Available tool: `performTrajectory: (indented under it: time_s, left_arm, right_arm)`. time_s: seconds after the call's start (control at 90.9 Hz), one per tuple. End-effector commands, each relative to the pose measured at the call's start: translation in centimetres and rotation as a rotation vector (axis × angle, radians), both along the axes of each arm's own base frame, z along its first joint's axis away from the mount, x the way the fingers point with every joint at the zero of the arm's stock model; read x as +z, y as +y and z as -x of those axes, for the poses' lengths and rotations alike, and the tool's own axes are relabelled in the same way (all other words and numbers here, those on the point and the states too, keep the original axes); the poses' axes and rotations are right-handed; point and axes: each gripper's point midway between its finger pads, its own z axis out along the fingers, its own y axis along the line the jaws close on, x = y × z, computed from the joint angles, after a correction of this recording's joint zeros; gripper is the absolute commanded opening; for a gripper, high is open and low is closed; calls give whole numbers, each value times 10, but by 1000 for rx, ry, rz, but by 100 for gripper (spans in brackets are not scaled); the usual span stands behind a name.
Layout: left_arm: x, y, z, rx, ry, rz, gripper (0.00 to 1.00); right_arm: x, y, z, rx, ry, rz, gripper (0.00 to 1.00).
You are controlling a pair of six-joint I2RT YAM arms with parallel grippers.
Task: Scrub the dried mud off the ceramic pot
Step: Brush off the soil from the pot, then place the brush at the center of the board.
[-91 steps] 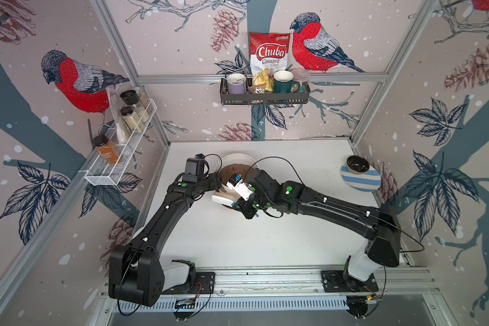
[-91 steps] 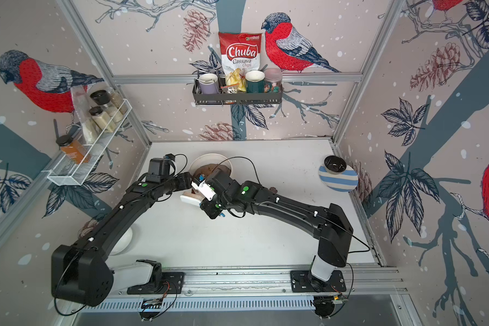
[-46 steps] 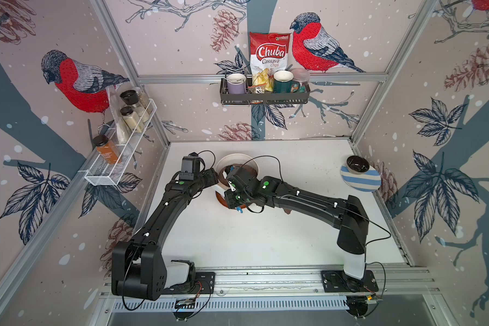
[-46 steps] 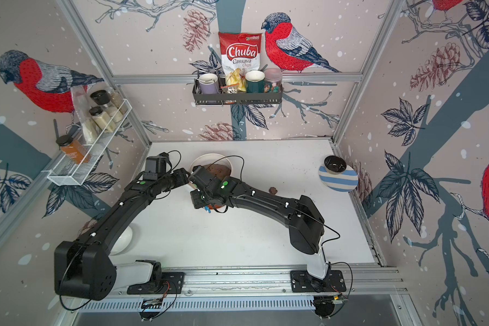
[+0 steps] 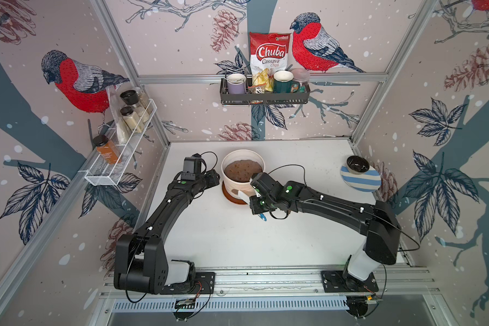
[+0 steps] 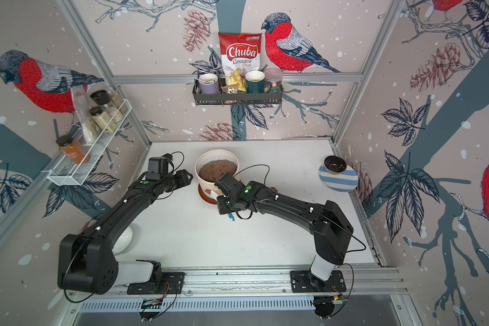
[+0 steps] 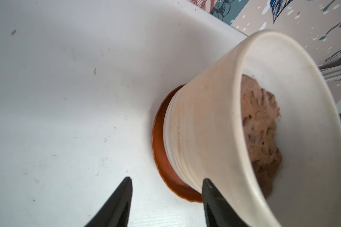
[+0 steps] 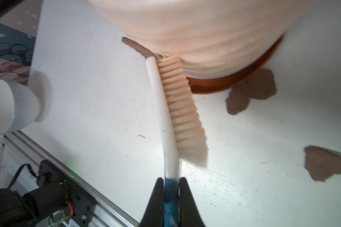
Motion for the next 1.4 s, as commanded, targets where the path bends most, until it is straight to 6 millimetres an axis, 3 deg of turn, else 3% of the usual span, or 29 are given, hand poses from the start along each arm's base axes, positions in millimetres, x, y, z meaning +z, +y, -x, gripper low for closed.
performTrajectory:
  time_s: [0.0,0.176,0.286,0.352,0.473,0.594,0.715,0.803,0.869,1.023,1.144,1.298,1.387]
  left_arm:
    - [-3,3,2,-6,18,-27,57]
    - [1,6,4,-6,-4,-50,58]
    - [3,7,5,-9,-17,-55,58]
    - [5,7,6,-13,-26,-57,59]
    - [11,9,6,-11,-62,-72,61]
    - [16,18,7,18,-97,-108,64]
    - [20,25,8,46,-124,-140,65]
    - [21,28,9,53,-139,-150,65]
    - [21,28,9,51,-141,-152,65]
    - [19,26,9,43,-132,-149,65]
    - [18,26,9,37,-130,-150,65]
    - [21,26,9,27,-141,-162,67]
    - [23,28,11,30,-148,-177,73]
  right_arm:
    - [5,-21,0,-41,-29,-1,0]
    - [16,-41,20,68,-52,-47,0]
    - [34,-40,40,207,-84,-118,0]
    - [49,-43,42,235,-130,-153,0]
    - [80,-67,23,132,-281,-209,0]
    - [103,-113,-18,-114,-404,-238,0]
    - [111,-157,-51,-334,-439,-255,0]
    - [105,-165,-60,-355,-398,-279,0]
    - [94,-158,-55,-292,-330,-293,0]
    - [44,-139,-28,-201,-54,-278,0]
    - [25,-121,-12,-218,154,-348,0]
    - [14,-135,-29,-308,213,-324,0]
    - [-7,-150,-41,-406,287,-314,0]
